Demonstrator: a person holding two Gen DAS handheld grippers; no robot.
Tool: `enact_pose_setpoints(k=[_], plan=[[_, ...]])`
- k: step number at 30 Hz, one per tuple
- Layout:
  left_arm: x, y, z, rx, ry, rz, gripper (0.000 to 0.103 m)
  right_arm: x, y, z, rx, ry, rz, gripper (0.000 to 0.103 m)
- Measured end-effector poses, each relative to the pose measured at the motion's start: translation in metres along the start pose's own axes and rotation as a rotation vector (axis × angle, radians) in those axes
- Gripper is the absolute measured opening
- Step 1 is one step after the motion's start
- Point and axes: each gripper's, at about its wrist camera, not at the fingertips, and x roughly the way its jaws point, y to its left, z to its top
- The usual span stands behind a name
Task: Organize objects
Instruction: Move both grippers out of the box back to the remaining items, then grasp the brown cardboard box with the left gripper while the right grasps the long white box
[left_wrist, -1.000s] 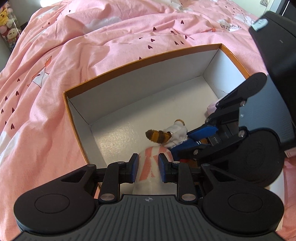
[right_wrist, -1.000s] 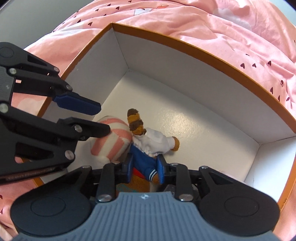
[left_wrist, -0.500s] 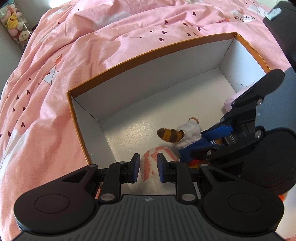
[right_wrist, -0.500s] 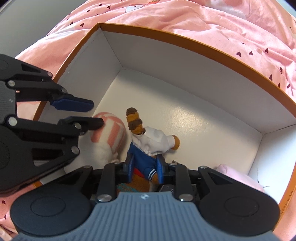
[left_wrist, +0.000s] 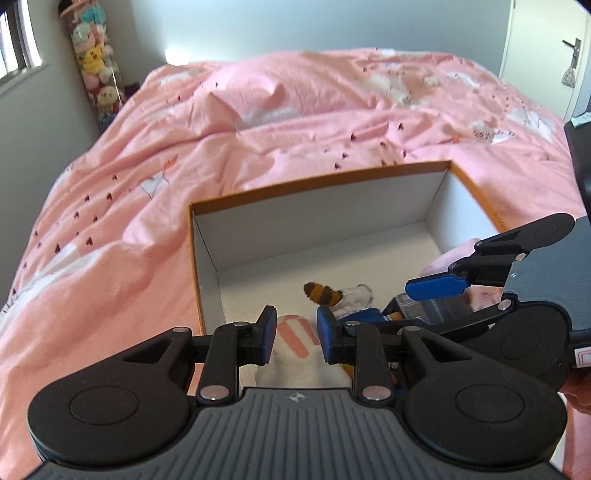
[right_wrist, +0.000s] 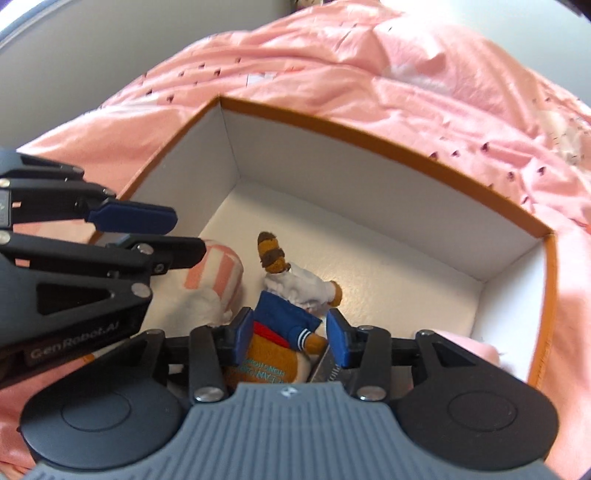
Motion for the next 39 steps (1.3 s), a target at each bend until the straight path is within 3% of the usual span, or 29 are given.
enact_pose_setpoints(k=[5,10,17,26,39], plan=[[-0.036,-0.015,-0.010,0.043,-0.075,0.010,0.047,-0.041,0.010,-0.023,0.047,-0.123,-0.011,0.046],[-0.055,-0.030,-0.030,0.043,-0.083,-0.037,0.049,-0.071,0.018,-0.057,0.108,-0.198,-0.037,0.046],[-0.059,-0.043,-0.065,0.036,-0.009,-0.105,0.050,-0.093,0.030,-0.102,0.160,-0.196,-0.132,0.051],[-0.051,-0.066,-0.109,0.041,0.122,-0.213,0.050,-0.115,0.028,-0.146,0.335,-0.125,-0.173,0.052],[-0.050,-0.067,-0.116,-0.006,0.147,-0.313,0.048,-0.131,0.008,-0.189,0.502,-0.061,-0.238,0.052]])
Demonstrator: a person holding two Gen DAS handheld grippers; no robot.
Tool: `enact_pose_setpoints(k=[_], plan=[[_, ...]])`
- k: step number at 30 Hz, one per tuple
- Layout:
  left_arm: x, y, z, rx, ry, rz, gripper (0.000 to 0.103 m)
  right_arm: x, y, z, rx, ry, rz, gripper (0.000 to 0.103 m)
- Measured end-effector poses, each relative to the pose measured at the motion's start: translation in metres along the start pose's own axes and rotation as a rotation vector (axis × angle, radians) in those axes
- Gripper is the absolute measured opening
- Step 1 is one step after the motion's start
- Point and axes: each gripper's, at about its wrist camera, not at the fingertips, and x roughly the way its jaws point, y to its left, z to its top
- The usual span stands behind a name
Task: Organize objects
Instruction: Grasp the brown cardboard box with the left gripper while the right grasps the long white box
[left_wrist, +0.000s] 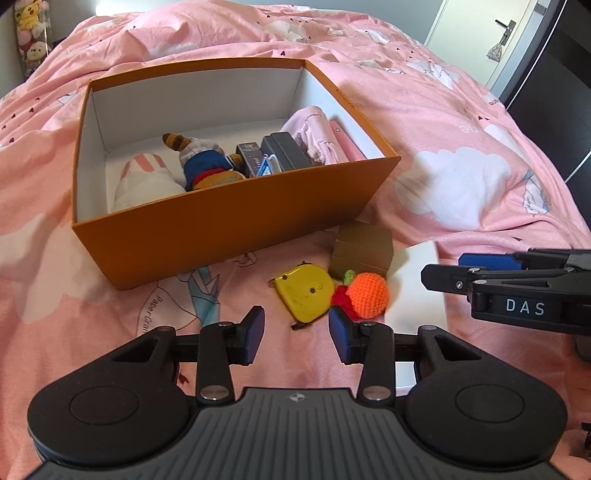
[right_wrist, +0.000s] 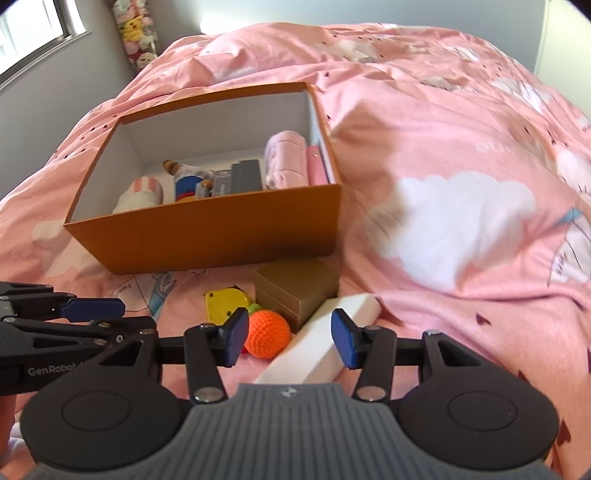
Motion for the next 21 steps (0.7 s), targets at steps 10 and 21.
enact_pose_setpoints(k=[10,21], plan=[[0.011,-0.008,0.002,0.006,0.037,-0.055,0.048,0.019,-0.020,-0.012,0.113,0.101,0.023,0.052],[0.027,-0.011,0.010,0.011,0.073,-0.077,0.048,0.063,-0.041,-0.019,0.222,0.260,0.077,0.048]])
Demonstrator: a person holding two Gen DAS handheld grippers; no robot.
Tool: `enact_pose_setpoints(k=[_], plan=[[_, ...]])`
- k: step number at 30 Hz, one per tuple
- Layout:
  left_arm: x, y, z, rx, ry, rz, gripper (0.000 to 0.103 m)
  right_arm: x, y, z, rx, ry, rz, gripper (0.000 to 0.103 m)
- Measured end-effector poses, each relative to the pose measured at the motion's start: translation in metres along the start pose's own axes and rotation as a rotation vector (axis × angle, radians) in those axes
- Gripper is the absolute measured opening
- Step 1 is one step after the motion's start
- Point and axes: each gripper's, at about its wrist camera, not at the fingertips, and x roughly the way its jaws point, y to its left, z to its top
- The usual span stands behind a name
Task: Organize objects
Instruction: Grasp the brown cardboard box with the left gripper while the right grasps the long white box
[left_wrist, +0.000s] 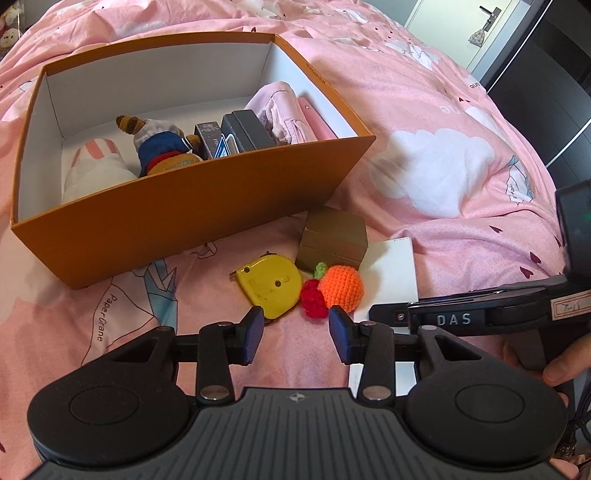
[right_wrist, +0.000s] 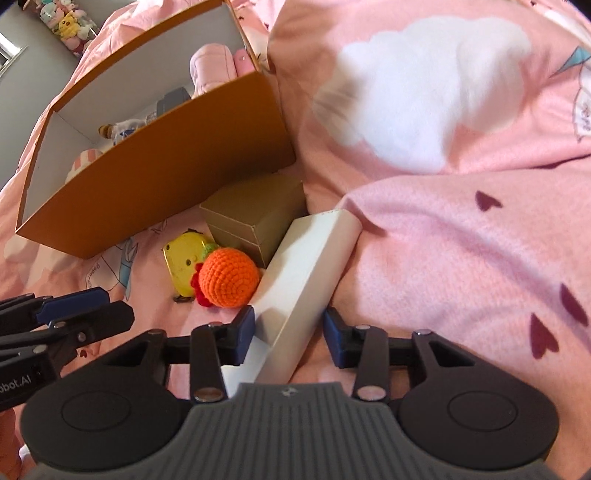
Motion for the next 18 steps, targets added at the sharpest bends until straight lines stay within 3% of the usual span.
enact_pose_setpoints(k=[4,9,18], plan=[[0.004,0.001,0.003,-0.001,0.013,0.006,0.048,0.018,-0.003,0.002,0.033,0.043,0.035,0.050],[0.009,0.000,0.012,0.011,0.022,-0.008,0.048,0.007,0.003,0.005,0.037,0.006,0.038,0.040],[0.024,-0.017,0.040,0.126,-0.002,-0.044,0.069,-0.036,0.002,0.023,-0.002,-0.114,0.017,0.034]])
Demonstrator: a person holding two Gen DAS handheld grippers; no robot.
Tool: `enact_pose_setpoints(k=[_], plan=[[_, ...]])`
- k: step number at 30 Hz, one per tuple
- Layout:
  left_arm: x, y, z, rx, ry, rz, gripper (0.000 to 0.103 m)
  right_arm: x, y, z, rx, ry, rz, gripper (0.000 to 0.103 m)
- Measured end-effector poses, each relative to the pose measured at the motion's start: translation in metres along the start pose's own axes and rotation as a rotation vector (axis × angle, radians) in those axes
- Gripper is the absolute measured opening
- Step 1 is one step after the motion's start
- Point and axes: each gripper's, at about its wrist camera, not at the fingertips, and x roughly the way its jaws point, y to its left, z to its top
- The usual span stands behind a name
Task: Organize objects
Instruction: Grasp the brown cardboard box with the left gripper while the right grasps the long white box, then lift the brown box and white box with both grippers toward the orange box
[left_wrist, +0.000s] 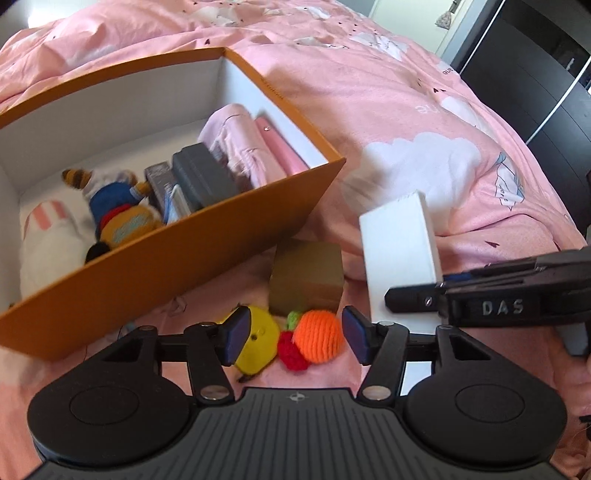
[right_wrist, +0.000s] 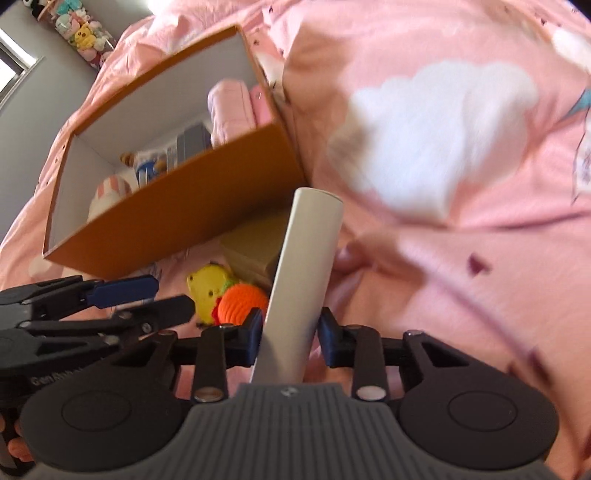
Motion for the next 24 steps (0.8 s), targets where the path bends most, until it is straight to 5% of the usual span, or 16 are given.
enact_pose_setpoints(k=[7,17,24], plan=[[0.033,-0.007,0.021,0.043,0.030,-0.005,0.081,0.007,-0.023,0.019,0.034,-0.020,-0.030,0.034],[0.069,-0.014,0.031,0.086,0.082,0.018,0.084,0.023,-0.037,0.027,0.061,0.021,0.020,0.034],[0.079,-0.024,0.022,0.090,0.079,0.043,0.068,0.028,-0.038,0.029,0.058,0.044,0.030,0.034]])
